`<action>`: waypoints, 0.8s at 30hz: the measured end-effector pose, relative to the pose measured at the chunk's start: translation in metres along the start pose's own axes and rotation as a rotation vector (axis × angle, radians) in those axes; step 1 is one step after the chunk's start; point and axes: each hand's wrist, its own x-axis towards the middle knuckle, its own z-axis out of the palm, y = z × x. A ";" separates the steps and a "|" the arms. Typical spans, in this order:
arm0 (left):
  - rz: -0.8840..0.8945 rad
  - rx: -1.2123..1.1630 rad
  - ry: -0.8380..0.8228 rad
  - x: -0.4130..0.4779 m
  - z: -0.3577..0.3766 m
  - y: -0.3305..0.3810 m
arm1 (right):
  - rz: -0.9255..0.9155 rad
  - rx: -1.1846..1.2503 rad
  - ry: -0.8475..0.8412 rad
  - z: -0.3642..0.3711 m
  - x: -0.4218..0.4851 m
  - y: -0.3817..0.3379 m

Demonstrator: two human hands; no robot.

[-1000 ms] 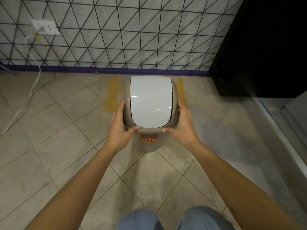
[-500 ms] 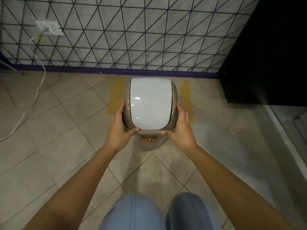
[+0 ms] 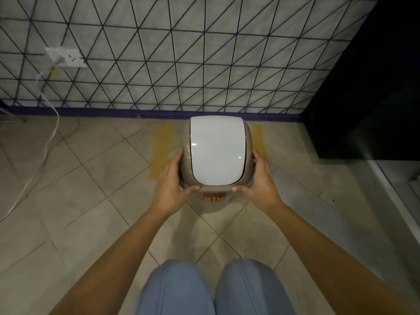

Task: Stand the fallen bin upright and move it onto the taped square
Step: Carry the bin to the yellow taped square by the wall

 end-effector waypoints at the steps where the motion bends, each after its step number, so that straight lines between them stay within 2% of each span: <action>1: 0.008 0.012 0.002 0.004 -0.001 -0.002 | 0.000 0.007 0.000 -0.001 0.004 0.000; 4: -0.026 -0.137 -0.025 0.017 0.003 -0.009 | -0.003 0.055 0.025 -0.002 0.017 0.003; 8: -0.212 -0.424 -0.092 0.037 0.008 -0.020 | 0.076 0.146 0.028 -0.001 0.039 0.011; 15: -0.257 -0.454 -0.106 0.064 0.010 -0.032 | 0.074 0.277 -0.020 -0.003 0.064 0.023; 24: -0.253 -0.413 -0.091 0.089 0.013 -0.027 | 0.068 0.259 -0.041 -0.006 0.094 0.023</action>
